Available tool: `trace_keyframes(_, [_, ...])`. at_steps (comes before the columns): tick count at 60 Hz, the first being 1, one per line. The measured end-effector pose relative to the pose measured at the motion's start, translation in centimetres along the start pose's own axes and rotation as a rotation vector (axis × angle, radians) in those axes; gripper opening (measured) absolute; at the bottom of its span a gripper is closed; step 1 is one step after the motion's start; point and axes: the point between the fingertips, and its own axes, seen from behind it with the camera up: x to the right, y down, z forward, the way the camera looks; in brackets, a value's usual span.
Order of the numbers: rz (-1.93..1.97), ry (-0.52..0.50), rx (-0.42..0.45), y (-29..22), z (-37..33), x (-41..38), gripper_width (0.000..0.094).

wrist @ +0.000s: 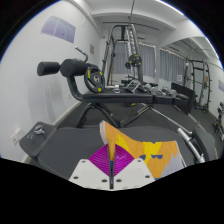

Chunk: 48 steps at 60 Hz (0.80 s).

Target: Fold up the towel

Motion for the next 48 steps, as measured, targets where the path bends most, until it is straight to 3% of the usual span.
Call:
trace_keyframes(12, [0.039,0.073,0.029,-2.8,-2.0,11.3,0.003])
trace_keyframes(27, [-0.032,0.239,-0.065,4.2,1.4,23.2,0.0052])
trace_keyframes(29, [-0.045,0.23,-0.091,5.3,1.9,23.5,0.0117])
trace_keyframes(30, [-0.047,0.224,-0.097,5.6,1.8,23.5,0.0207])
trace_keyframes(35, [-0.051,0.266,-0.097,5.6,1.2,24.5,0.0871])
trace_keyframes(38, [-0.032,0.296,-0.075,4.2,-1.0,25.1,0.0831])
trace_keyframes(48, [0.054,0.23,-0.025,0.1,-11.1,21.4,0.0858])
